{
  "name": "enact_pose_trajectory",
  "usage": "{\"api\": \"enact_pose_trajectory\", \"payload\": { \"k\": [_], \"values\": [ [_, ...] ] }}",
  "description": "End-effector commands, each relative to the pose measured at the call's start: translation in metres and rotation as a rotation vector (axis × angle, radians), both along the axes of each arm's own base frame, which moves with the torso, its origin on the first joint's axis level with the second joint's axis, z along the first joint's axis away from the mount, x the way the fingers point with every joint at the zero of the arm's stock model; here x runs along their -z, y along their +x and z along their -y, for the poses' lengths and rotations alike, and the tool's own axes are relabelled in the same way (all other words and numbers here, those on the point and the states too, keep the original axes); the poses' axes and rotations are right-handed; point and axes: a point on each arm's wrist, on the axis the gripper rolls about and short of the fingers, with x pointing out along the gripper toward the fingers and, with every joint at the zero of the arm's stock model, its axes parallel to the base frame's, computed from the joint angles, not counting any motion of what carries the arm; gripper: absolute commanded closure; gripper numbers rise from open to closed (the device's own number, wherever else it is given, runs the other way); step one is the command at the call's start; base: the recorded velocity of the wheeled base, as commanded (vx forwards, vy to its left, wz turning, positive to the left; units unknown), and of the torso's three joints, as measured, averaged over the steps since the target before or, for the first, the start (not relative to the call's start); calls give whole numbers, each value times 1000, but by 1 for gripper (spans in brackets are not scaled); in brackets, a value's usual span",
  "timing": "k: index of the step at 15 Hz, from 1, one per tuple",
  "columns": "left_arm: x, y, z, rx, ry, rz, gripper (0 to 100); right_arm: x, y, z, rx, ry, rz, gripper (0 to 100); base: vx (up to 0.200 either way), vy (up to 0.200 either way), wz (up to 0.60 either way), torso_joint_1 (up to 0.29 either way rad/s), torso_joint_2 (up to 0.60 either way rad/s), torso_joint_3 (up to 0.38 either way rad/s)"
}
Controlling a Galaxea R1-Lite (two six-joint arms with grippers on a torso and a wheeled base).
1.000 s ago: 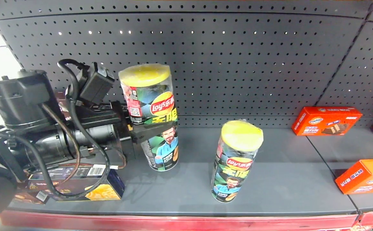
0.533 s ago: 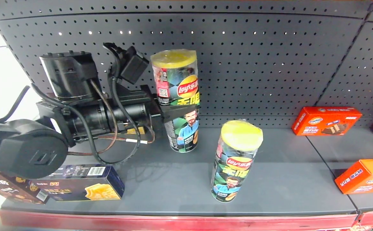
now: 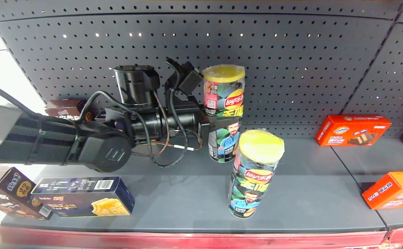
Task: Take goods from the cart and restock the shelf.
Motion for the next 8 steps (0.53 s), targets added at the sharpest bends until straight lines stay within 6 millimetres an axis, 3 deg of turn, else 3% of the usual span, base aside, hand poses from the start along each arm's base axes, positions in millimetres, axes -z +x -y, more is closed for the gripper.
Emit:
{"api": "enact_pose_trajectory", "payload": {
  "k": [1, 8],
  "values": [
    [19, 19, 13, 9, 14, -25, 100, 0, 0, 0, 0, 0, -2, 0, 0, 0, 0, 0, 0, 0],
    [43, 51, 20, -13, 22, -38, 100, 0, 0, 0, 0, 0, -2, 0, 0, 0, 0, 0, 0, 0]
  ]
}}
